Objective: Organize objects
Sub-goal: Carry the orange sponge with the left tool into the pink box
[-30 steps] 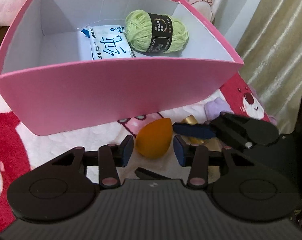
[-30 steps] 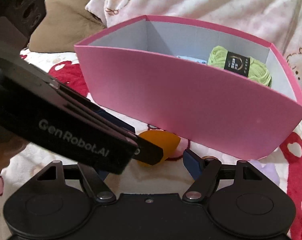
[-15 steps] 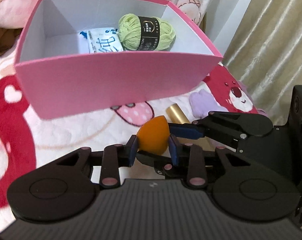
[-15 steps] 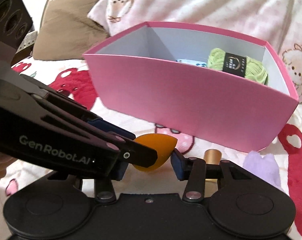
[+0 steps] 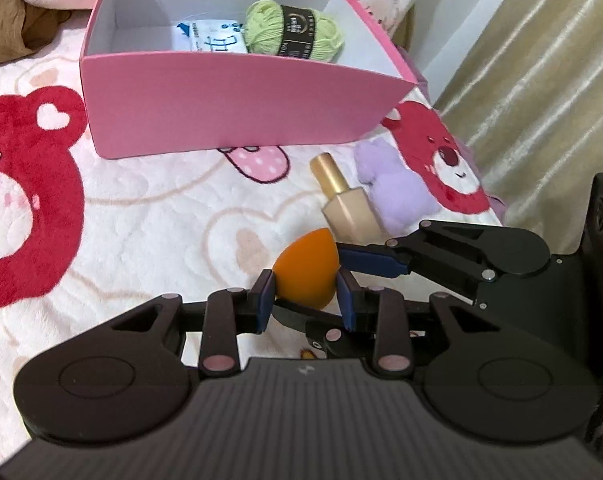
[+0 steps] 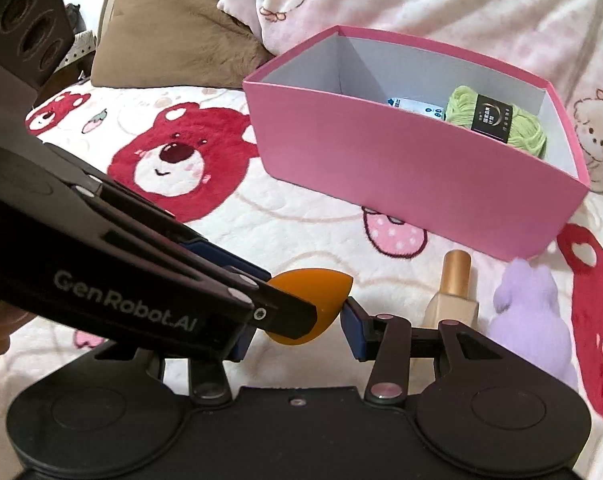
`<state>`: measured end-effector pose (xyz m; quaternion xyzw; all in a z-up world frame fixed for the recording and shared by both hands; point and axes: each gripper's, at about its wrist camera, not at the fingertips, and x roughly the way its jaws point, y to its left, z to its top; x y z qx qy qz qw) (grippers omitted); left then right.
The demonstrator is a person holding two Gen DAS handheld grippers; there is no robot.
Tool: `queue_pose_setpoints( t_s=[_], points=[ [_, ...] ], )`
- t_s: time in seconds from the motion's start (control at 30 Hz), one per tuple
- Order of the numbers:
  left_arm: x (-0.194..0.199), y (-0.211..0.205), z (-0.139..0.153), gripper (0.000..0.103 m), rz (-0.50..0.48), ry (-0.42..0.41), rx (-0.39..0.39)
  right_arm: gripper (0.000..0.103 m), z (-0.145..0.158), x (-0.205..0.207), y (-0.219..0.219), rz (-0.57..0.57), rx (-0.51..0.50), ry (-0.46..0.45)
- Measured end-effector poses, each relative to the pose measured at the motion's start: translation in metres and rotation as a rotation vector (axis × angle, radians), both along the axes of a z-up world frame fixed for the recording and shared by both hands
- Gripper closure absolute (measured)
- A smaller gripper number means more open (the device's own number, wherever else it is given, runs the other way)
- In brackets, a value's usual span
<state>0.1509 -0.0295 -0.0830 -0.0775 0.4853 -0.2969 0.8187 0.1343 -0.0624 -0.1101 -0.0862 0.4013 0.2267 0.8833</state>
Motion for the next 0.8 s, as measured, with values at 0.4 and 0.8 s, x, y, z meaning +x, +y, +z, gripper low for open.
queue_pose_setpoints(
  t_s=[0.4,0.8],
  points=[
    [-0.025,-0.002,0.078,0.073,-0.086,-0.066,0.009,0.052,0.067,-0.033,-0.009,-0.051,0.054,-0.028],
    [-0.001,-0.007,0.16,0.072,-0.086,-0.186,-0.03,0.052,0.15,-0.012,-0.017,-0.055,0.02,-0.138]
  ],
)
